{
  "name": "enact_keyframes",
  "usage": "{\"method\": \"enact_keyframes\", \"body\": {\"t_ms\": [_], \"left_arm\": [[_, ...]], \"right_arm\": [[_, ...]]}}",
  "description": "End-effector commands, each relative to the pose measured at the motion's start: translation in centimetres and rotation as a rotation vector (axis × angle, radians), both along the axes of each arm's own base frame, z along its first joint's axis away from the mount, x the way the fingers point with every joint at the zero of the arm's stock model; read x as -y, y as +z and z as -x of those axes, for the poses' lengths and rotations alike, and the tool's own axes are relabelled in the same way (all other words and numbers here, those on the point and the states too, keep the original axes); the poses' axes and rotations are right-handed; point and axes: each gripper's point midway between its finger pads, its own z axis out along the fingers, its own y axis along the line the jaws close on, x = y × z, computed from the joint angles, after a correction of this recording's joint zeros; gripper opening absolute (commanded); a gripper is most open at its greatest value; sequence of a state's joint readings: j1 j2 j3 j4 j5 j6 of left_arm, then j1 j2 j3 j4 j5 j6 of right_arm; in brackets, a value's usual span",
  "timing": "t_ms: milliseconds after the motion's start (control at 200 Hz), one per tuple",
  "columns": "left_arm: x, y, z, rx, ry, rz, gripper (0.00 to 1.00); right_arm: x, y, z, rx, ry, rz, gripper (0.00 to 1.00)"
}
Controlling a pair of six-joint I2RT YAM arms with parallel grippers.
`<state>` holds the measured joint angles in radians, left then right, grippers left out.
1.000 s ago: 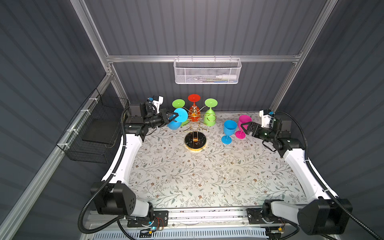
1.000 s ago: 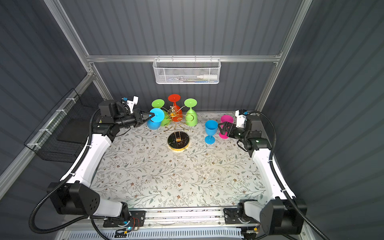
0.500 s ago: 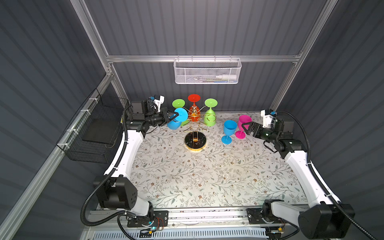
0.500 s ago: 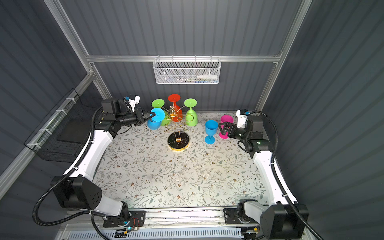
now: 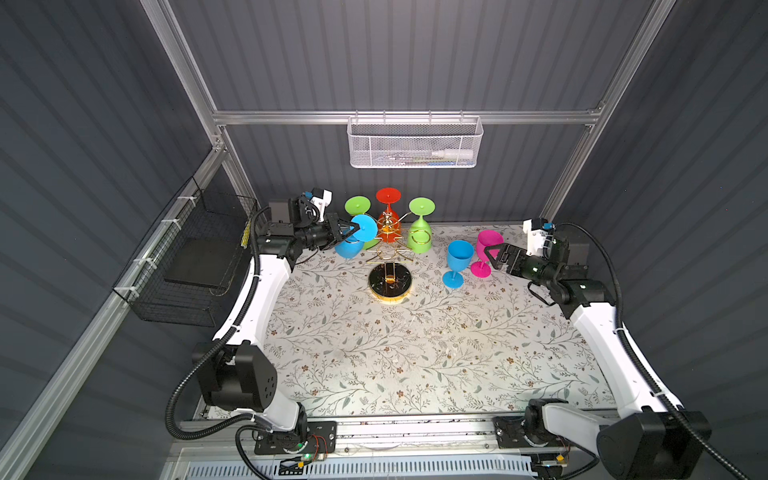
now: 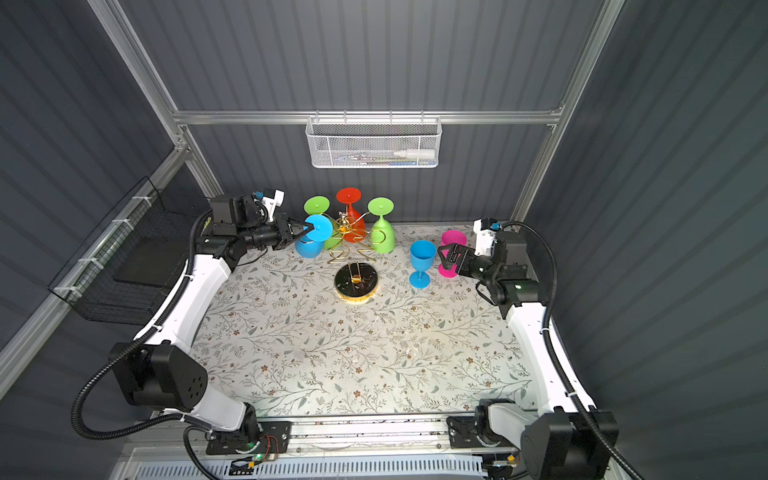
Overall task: Take the wine glass off the wine glass rack
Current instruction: 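Lift the blue glass off the rack arm with the left gripper, pulling back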
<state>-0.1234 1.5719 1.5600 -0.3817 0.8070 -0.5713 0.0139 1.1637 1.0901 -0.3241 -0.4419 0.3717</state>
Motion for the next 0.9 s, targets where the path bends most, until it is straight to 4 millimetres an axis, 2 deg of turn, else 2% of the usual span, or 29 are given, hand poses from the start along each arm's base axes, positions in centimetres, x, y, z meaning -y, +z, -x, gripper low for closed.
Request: {"method": "enact_keyframes", "body": {"t_ms": [0,460,895], "left_arm": [[0.7,1.2,-0.2,0.043,-0.017,-0.013,0.00],[0.4,1.6,-1.6,0.066,0.045,-0.031,0.00],[-1.4,2.3,-2.1,0.098,0.119,-0.057,0.00]], "right_arm": [[0.2,0.2,0.5,0.007,-0.002,0.019,0.98],[0.3,0.1,0.6,0.008,-0.003,0.033,0.98],[0.5,0.0,0.9,0.009,-0.010,0.048,0.98]]}}
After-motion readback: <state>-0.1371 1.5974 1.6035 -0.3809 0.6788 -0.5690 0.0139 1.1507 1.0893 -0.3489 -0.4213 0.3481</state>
